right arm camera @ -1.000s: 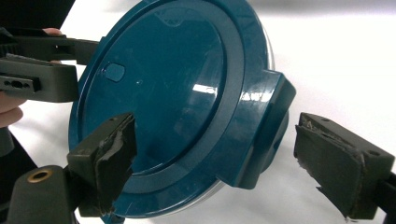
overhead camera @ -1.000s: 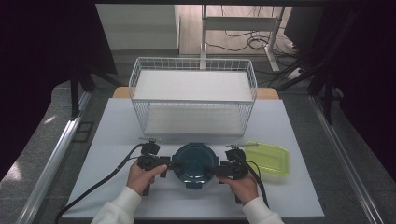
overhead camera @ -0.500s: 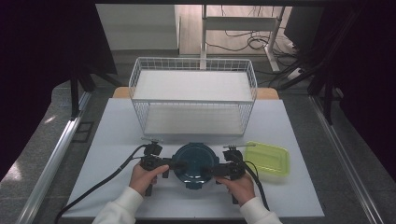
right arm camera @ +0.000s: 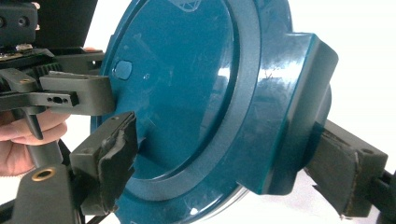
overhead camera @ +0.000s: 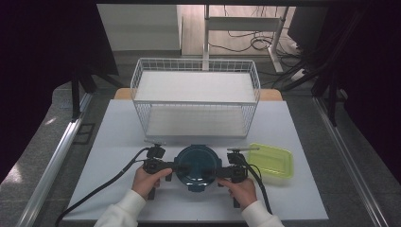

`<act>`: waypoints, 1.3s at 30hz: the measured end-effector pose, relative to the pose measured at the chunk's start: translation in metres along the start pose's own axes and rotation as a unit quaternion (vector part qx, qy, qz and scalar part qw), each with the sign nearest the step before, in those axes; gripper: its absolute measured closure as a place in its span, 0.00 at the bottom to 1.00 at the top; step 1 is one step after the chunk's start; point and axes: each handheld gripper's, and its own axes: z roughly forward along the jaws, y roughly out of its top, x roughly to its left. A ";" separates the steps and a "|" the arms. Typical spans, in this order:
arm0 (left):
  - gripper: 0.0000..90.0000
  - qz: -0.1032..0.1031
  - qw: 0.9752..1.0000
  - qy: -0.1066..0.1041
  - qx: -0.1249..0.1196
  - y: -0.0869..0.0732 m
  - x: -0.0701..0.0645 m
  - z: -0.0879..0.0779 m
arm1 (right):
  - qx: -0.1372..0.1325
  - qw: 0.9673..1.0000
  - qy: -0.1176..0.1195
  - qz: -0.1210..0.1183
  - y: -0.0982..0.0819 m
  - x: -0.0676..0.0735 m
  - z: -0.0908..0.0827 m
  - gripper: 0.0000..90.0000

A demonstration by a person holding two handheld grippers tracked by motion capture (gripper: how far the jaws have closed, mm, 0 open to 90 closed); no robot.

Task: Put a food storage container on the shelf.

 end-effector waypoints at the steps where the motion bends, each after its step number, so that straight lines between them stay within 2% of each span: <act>1: 0.25 0.000 1.000 0.000 0.000 0.000 0.000 0.000 | 0.000 1.000 0.000 0.000 0.000 0.000 0.000 0.17; 8: 0.28 0.008 1.000 0.001 -0.002 -0.001 -0.001 -0.002 | 0.001 1.000 0.002 -0.009 0.000 -0.001 0.000 0.17; 13: 0.35 0.022 1.000 -0.002 -0.014 -0.003 -0.008 -0.007 | -0.002 1.000 0.002 -0.002 0.001 0.000 -0.004 0.20; 23: 0.38 0.033 0.999 0.006 -0.026 -0.011 -0.017 -0.013 | -0.013 1.000 0.002 -0.001 -0.004 0.004 -0.013 0.27; 27: 0.39 0.033 0.999 0.006 -0.030 -0.014 -0.018 -0.015 | -0.017 1.000 0.002 0.000 -0.006 0.006 -0.016 0.30; 29: 0.40 0.025 0.999 -0.003 -0.039 -0.016 -0.017 -0.016 | -0.022 1.000 0.003 -0.001 -0.008 0.006 -0.018 0.31; 31: 0.42 0.022 0.999 -0.008 -0.039 -0.017 -0.016 -0.018 | -0.029 1.000 0.003 -0.004 -0.010 0.007 -0.019 0.32; 32: 0.42 0.027 0.999 -0.007 -0.035 -0.018 -0.016 -0.019 | -0.029 1.000 0.001 -0.006 -0.010 0.008 -0.020 0.33; 39: 0.42 0.023 0.999 -0.004 -0.038 -0.019 -0.018 -0.019 | -0.031 0.999 -0.002 -0.008 -0.011 0.010 -0.021 0.33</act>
